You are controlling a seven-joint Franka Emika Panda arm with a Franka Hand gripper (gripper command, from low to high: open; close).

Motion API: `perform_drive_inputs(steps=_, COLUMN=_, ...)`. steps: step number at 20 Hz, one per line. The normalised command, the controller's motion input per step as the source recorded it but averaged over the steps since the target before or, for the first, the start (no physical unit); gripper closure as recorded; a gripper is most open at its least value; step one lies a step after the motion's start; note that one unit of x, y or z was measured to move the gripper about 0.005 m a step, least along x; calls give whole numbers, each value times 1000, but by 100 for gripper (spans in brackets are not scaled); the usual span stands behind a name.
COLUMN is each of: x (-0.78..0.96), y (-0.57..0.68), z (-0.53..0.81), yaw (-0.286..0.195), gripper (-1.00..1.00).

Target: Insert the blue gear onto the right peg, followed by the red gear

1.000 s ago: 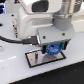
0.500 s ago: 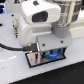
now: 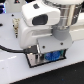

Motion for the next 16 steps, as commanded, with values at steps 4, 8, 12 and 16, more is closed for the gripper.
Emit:
perform_drive_inputs(steps=4, x=-130, y=74, z=408, yaw=0, gripper=-100)
perform_drive_inputs(steps=8, x=-369, y=107, z=376, yaw=0, gripper=-100)
perform_drive_inputs(steps=12, x=-450, y=199, z=348, yaw=0, gripper=-100)
perform_drive_inputs(steps=16, x=-542, y=246, z=243, yaw=0, gripper=-100)
